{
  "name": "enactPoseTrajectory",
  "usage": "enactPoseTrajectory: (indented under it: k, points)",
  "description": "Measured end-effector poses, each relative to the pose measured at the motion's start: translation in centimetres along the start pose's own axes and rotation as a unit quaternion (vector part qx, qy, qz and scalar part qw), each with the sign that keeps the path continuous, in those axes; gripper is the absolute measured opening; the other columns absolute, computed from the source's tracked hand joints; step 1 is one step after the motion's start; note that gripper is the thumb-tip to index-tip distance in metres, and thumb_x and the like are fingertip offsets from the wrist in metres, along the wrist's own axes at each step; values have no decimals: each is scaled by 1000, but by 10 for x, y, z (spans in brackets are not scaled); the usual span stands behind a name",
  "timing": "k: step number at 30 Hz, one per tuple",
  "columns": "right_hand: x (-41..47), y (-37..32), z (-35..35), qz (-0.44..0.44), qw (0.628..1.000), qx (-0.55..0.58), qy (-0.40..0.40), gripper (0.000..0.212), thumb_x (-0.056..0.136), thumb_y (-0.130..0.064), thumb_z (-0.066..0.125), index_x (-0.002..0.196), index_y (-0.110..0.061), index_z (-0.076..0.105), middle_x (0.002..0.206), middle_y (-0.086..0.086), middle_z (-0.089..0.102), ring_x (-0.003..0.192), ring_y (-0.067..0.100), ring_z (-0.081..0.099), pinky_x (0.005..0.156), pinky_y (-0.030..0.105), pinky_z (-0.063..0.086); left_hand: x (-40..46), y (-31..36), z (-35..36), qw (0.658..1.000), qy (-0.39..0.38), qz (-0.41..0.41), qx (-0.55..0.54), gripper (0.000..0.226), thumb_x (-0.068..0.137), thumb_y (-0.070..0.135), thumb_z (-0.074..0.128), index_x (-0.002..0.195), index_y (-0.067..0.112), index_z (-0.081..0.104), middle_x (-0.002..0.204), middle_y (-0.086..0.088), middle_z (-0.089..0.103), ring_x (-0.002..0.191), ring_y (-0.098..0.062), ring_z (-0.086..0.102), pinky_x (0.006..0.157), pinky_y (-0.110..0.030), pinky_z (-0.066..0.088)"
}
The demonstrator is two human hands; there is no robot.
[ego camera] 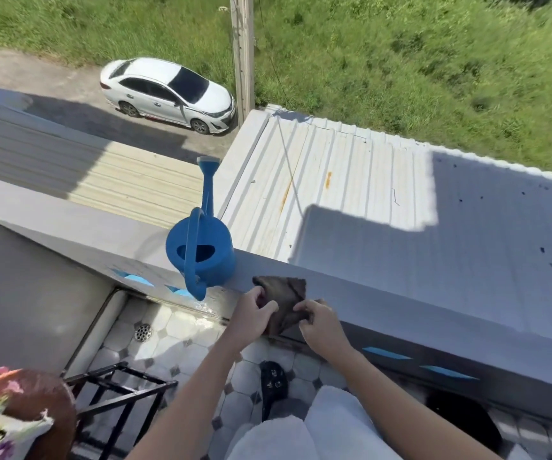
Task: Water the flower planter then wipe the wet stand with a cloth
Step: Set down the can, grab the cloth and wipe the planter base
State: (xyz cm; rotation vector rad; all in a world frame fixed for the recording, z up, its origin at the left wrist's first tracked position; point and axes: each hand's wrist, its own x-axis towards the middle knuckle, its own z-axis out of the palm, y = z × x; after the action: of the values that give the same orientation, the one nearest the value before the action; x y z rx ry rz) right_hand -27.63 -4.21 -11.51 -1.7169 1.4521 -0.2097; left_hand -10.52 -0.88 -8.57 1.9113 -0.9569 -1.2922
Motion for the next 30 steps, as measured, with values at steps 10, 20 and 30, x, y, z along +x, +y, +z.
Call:
enactPoseTrajectory:
  k: [10, 20, 30]
  points:
    - [-49, -105, 78, 161, 840, 432, -286, 66, 92, -70, 35, 124, -20, 65, 122, 11, 69, 116, 28, 62, 102, 51, 45, -142, -23, -115, 925, 13, 7, -380, 35, 86, 0, 57, 109, 23, 70, 104, -18, 70, 91, -36, 68, 71, -42, 58]
    - [-141, -202, 186, 53, 826, 350, -438, 22, 85, -4, 68, 107, -4, 68, 99, 21, 68, 78, 28, 67, 56, 29, 54, -293, -95, -199, 920, 367, 2, -137, 28, 87, 7, 61, 91, 34, 57, 91, 9, 66, 84, 5, 65, 72, -17, 52]
    - [-155, -247, 228, -7, 817, 316, -483, 44, 99, -44, 52, 121, -9, 64, 102, 19, 67, 89, 34, 62, 62, 37, 49, -299, -138, -200, 932, 352, -13, -82, 36, 85, 24, 66, 121, 26, 67, 109, 4, 62, 87, -13, 61, 84, -21, 50]
